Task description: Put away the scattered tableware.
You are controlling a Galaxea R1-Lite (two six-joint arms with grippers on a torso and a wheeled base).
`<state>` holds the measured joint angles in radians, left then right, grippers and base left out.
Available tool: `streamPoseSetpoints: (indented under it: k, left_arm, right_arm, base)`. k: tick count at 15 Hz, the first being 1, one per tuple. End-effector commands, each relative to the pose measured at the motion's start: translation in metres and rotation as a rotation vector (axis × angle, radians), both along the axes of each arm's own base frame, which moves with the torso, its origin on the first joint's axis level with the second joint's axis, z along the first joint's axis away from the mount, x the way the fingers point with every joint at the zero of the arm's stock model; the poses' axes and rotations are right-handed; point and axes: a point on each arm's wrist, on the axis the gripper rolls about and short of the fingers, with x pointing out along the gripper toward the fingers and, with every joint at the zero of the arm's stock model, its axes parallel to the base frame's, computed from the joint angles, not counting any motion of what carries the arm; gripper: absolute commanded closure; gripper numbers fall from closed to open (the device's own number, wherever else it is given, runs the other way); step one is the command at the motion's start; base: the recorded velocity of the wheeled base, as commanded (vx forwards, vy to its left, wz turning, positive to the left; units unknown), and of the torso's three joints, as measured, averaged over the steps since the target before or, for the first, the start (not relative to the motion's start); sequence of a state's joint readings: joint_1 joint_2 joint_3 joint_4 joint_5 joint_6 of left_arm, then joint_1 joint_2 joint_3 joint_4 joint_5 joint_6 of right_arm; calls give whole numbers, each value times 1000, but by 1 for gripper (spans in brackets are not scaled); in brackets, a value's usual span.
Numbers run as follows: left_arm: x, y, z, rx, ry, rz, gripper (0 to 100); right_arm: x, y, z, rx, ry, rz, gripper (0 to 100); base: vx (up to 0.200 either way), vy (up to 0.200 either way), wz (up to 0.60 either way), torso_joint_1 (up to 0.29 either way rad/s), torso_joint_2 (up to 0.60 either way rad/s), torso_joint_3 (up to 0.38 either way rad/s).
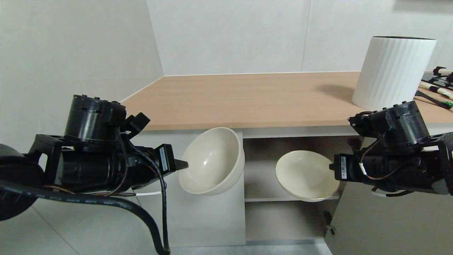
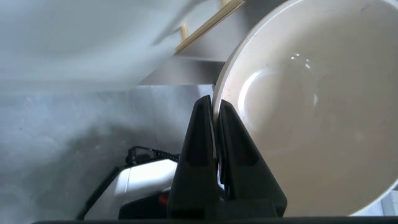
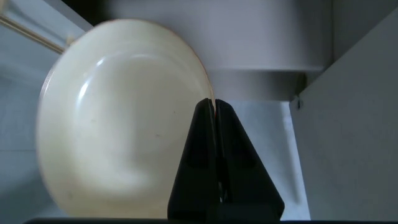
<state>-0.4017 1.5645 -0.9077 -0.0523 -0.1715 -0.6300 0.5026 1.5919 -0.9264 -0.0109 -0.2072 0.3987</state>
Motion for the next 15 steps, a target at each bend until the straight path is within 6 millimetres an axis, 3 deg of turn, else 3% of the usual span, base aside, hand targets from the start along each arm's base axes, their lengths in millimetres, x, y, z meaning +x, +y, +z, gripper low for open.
streamPoseSetpoints:
  k: [1, 5, 10, 15]
  left_arm:
    - [1, 0, -1, 1, 3, 0, 100]
    - [1, 0, -2, 2, 6, 0, 100]
    - [1, 0, -2, 2, 7, 0, 100]
    - [1, 0, -2, 3, 9, 0, 100]
  right_arm:
    - [0, 0, -1, -1, 3, 1, 100]
    - [1, 1, -2, -4, 7, 1, 100]
    - [5, 3, -8, -14, 26, 1, 100]
    - [35, 1, -43, -61, 121, -50, 100]
  base:
    - [0, 0, 0, -149, 466, 310]
    - [0, 0, 0, -104, 398, 285]
    - [0, 0, 0, -16, 56, 38]
    - [0, 0, 0, 0, 0, 0]
